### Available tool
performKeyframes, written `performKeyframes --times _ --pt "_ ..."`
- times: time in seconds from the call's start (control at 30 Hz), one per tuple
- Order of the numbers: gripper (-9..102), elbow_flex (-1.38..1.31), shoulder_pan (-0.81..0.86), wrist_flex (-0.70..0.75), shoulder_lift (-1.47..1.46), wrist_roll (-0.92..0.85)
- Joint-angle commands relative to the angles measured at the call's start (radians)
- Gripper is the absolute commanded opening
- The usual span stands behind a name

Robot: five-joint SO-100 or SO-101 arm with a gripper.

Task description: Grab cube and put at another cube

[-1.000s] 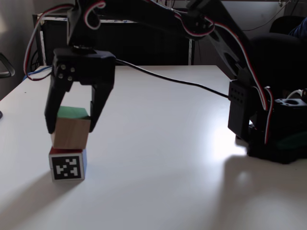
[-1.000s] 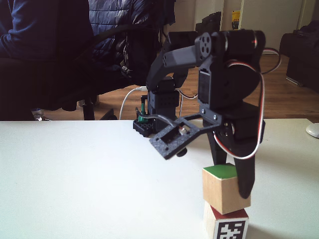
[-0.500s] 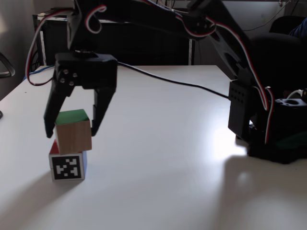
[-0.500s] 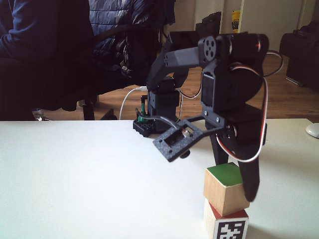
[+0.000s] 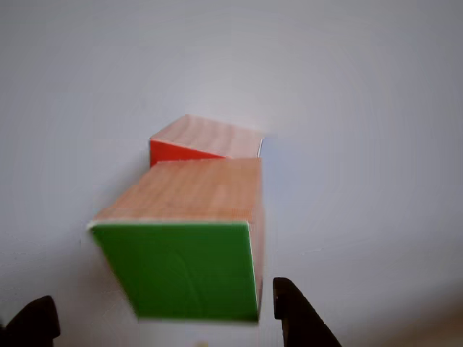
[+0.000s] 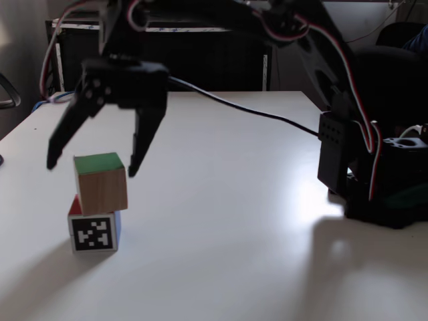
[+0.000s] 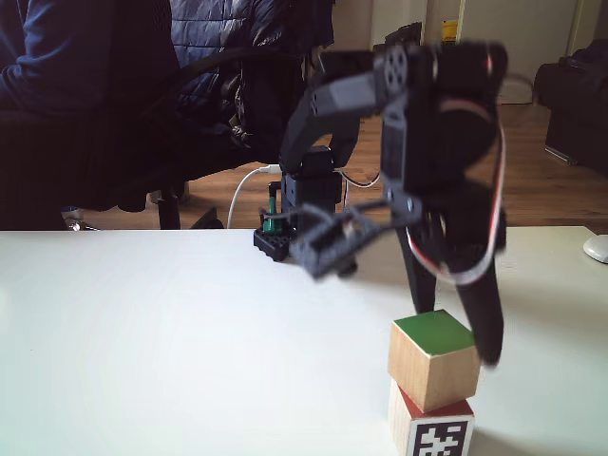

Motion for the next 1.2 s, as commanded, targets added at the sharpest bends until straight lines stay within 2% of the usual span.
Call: performKeyframes --times 0.0,0.33,0.47,0.7,0.83,0.93,1.03,1.17 --pt "46 0.077 -0.035 0.005 0.206 0.026" --pt "46 0.589 -0.230 0.005 1.088 0.153" --pt "45 0.802 -0.153 -0.023 1.356 0.201" --pt "43 1.683 0.152 -0.480 1.865 0.080" --pt "27 2.019 0.196 -0.632 2.065 0.012" --pt "14 2.215 0.173 -0.617 2.322 -0.008" --pt "0 2.278 0.183 -0.629 2.329 0.028" --pt "0 2.421 0.184 -0.699 2.330 -0.005"
